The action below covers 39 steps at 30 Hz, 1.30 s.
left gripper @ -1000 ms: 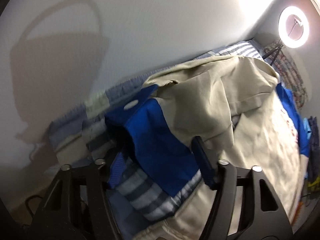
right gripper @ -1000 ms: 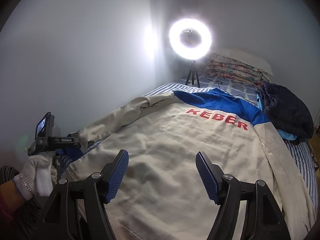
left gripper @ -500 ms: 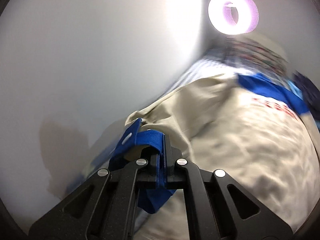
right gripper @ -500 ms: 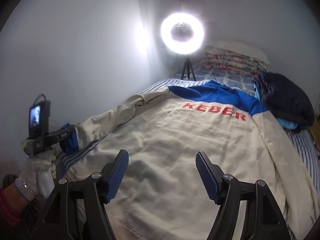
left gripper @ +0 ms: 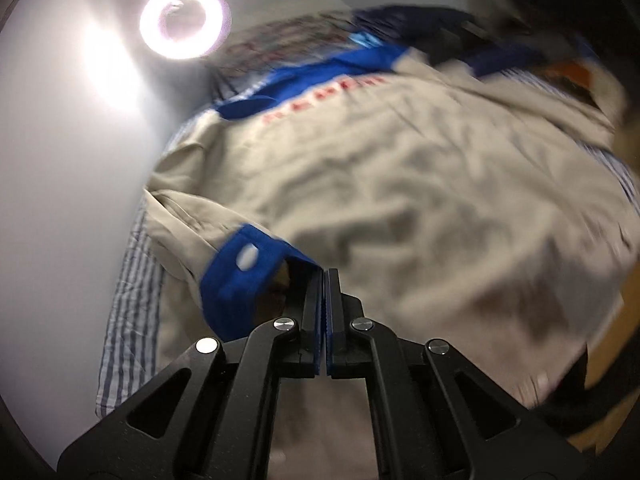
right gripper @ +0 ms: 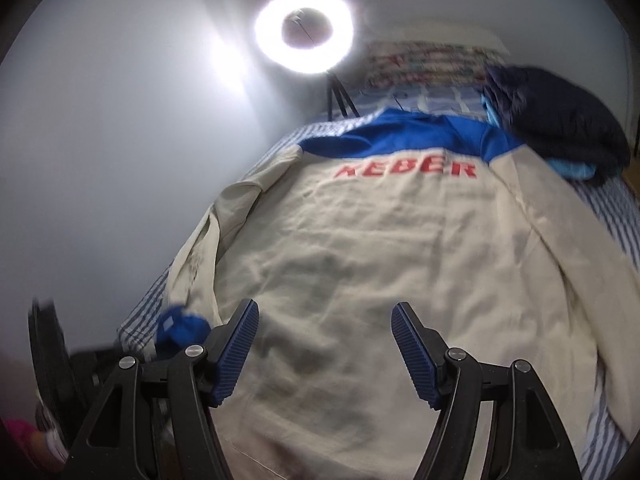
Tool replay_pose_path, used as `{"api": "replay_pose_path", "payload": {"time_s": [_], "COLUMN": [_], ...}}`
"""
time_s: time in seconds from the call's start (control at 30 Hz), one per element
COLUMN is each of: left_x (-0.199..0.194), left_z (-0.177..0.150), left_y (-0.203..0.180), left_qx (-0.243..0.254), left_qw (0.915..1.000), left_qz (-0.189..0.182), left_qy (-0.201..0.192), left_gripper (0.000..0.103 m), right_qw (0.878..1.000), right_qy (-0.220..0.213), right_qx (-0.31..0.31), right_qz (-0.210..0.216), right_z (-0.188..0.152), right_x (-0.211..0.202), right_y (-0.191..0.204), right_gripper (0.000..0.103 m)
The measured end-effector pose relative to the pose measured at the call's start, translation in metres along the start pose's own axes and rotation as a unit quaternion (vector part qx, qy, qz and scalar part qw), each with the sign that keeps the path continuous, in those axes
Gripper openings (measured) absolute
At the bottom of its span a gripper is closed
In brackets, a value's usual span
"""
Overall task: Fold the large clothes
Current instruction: 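Lift the sleeve with the left tool and fold it over the jacket body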
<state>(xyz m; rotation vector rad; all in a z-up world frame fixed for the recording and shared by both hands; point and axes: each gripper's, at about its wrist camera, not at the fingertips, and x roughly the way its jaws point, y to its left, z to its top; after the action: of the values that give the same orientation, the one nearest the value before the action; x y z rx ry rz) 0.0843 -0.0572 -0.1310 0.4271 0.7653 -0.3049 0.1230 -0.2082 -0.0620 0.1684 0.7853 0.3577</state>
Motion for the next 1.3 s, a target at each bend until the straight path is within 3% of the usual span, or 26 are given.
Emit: {"api": "replay_pose_path", "payload": {"time_s": [0.1, 0.17, 0.2, 0.23, 0.3, 0.43, 0.5, 0.53, 0.57, 0.63, 0.73, 0.77, 0.8, 0.83, 0.87, 0.93, 1.0, 1.17, 1.23, 1.3], "left_x": [-0.027, -0.046, -0.054, -0.063, -0.079, -0.077, -0.065, -0.057, -0.041, -0.009, 0.036, 0.048, 0.056, 0.066, 0.068, 0.055, 0.014, -0.071, -0.077, -0.070], "left_z": [-0.018, -0.024, -0.028, -0.031, -0.034, -0.030, -0.025, -0.022, -0.019, -0.012, -0.008, -0.008, -0.008, -0.009, -0.010, -0.011, -0.012, -0.021, -0.029, -0.039], "left_y": [-0.006, 0.000, 0.005, 0.012, 0.034, 0.085, 0.112, 0.125, 0.139, 0.156, 0.169, 0.170, 0.169, 0.169, 0.171, 0.176, 0.190, 0.203, 0.202, 0.198], "left_qx": [-0.008, -0.037, -0.056, -0.079, -0.134, -0.244, -0.301, -0.332, -0.366, -0.398, -0.414, -0.412, -0.410, -0.400, -0.394, -0.368, -0.343, -0.279, -0.259, -0.244], "left_qw": [0.9992, 0.9972, 0.9956, 0.9935, 0.9874, 0.9663, 0.9499, 0.9393, 0.9257, 0.9116, 0.9027, 0.9013, 0.9007, 0.9028, 0.9061, 0.9207, 0.9360, 0.9583, 0.9628, 0.9685], "left_qz": [-0.039, -0.065, -0.075, -0.081, -0.081, -0.078, -0.081, -0.086, -0.096, -0.098, -0.090, -0.102, -0.112, -0.114, -0.110, -0.088, -0.060, 0.023, 0.037, 0.013], "left_qy": [0.005, 0.001, -0.002, -0.007, -0.024, -0.026, -0.024, -0.020, -0.008, 0.029, 0.076, 0.085, 0.089, 0.110, 0.110, 0.096, 0.051, -0.058, -0.067, -0.050], "left_gripper": [0.000, 0.008, 0.021, 0.040, 0.053, 0.059, 0.059, 0.065, 0.070, 0.073, 0.071, 0.061, 0.012, 0.002, 0.002, 0.001, 0.001, 0.001, 0.001, 0.001], "right_qw": [1.000, 1.000, 0.999, 0.999, 0.998, 0.996, 0.996, 0.995, 0.995, 0.995, 0.995, 0.994, 0.994, 0.994, 0.993, 0.993, 0.992, 0.987, 0.985, 0.982], "right_qy": [0.010, 0.011, 0.009, 0.006, 0.005, 0.012, 0.022, 0.028, 0.031, 0.036, 0.046, 0.048, 0.051, 0.053, 0.056, 0.066, 0.079, 0.116, 0.131, 0.148], "right_qx": [0.007, -0.004, -0.016, -0.034, -0.052, -0.067, -0.060, -0.057, -0.055, -0.051, -0.046, -0.046, -0.046, -0.044, -0.041, -0.035, -0.028, -0.003, 0.009, 0.020], "right_qz": [0.018, 0.028, 0.030, 0.033, 0.037, 0.059, 0.068, 0.075, 0.077, 0.080, 0.082, 0.082, 0.086, 0.090, 0.093, 0.096, 0.097, 0.109, 0.113, 0.116], "right_z": [0.006, 0.014, 0.020, 0.028, 0.039, 0.079, 0.100, 0.112, 0.119, 0.137, 0.161, 0.167, 0.175, 0.180, 0.183, 0.192, 0.198, 0.209, 0.216, 0.221], "right_x": [0.008, 0.012, 0.014, 0.017, 0.022, 0.046, 0.061, 0.070, 0.074, 0.087, 0.109, 0.115, 0.124, 0.132, 0.137, 0.159, 0.179, 0.235, 0.262, 0.283], "right_y": [0.000, 0.007, 0.011, 0.019, 0.028, 0.043, 0.046, 0.048, 0.049, 0.053, 0.061, 0.063, 0.068, 0.070, 0.071, 0.077, 0.079, 0.084, 0.089, 0.094], "right_gripper": [0.072, 0.072, 0.072, 0.072, 0.072, 0.073, 0.073, 0.073, 0.073, 0.074, 0.076, 0.076, 0.076, 0.077, 0.077, 0.077, 0.077, 0.077, 0.077, 0.077]}}
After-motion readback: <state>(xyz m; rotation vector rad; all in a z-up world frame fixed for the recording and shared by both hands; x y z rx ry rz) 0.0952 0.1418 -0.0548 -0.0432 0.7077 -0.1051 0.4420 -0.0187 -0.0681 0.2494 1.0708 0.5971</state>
